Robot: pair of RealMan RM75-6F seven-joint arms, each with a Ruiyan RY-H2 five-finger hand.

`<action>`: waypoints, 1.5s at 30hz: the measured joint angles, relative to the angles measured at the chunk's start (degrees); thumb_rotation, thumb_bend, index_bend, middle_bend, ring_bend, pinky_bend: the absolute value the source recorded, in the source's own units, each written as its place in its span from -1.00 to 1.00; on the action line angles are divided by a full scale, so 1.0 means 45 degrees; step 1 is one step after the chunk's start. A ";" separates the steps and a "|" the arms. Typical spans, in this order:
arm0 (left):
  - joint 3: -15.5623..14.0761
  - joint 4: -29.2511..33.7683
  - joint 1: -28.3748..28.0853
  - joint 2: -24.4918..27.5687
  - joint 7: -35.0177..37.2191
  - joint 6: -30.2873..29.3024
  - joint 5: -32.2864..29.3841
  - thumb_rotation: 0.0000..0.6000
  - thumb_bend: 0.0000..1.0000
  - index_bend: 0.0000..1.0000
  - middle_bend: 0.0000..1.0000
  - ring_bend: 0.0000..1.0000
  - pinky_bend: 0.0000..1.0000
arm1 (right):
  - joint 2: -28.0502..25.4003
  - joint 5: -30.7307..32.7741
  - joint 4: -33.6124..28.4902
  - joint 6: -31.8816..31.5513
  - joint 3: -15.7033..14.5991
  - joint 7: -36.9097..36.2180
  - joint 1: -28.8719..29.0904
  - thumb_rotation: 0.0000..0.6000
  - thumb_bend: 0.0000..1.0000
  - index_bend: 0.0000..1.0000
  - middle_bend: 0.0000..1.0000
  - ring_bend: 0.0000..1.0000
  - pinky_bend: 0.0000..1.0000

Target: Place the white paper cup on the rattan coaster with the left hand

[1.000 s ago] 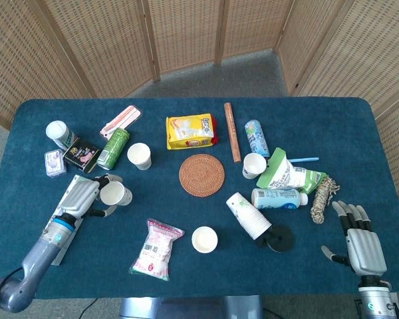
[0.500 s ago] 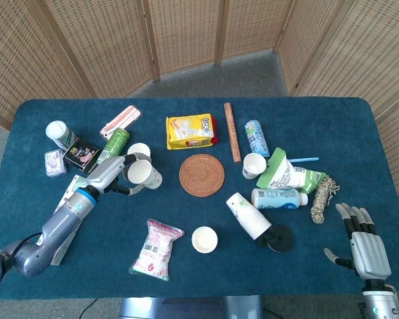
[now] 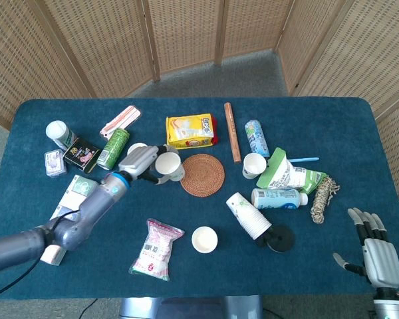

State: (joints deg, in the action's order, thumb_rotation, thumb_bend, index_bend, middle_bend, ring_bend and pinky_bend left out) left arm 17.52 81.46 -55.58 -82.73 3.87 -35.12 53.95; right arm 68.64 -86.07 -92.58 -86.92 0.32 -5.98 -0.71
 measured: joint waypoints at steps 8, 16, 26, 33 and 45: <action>-0.0022 -0.2204 -0.1399 -0.1872 -0.0802 0.0308 -0.1133 1.00 -0.26 -0.50 -0.44 -0.36 0.06 | -0.0146 -0.0091 0.0310 -0.0401 0.0028 -0.0485 -0.0279 1.00 -0.56 -1.00 -1.00 -1.00 -1.00; 0.0137 -0.4022 -0.2464 -0.3290 -0.0999 0.0828 -0.1492 1.00 -0.26 -0.51 -0.44 -0.36 0.04 | -0.0272 -0.0083 0.0540 -0.0499 0.0021 -0.0793 -0.0441 1.00 -0.56 -1.00 -1.00 -1.00 -1.00; 0.0095 -0.5817 -0.3420 -0.4462 -0.1445 0.1375 -0.1644 1.00 -0.26 -0.51 -0.45 -0.38 0.00 | -0.0282 0.0144 0.0831 -0.0486 0.0036 -0.1209 -0.0667 1.00 -0.56 -1.00 -1.00 -1.00 -1.00; -0.0018 -0.6180 -0.3707 -0.4624 -0.1699 0.1743 -0.1829 1.00 -0.26 -0.59 -0.55 -0.48 -0.08 | -0.0274 0.0175 0.0988 -0.0504 0.0056 -0.1416 -0.0767 1.00 -0.56 -1.00 -1.00 -1.00 -1.00; -0.0178 -0.5966 -0.3862 -0.4317 -0.1948 0.1978 -0.2175 1.00 -0.26 -0.99 -1.00 -0.98 -0.51 | -0.0273 0.0089 0.1018 -0.0553 0.0153 -0.1477 -0.0800 1.00 -0.56 -1.00 -1.00 -1.00 -1.00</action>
State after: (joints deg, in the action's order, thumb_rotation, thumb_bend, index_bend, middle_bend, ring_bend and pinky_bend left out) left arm 16.72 54.61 -72.95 -102.15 -4.89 -26.22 44.16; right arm 67.41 -85.67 -88.00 -89.41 1.01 -12.63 -4.31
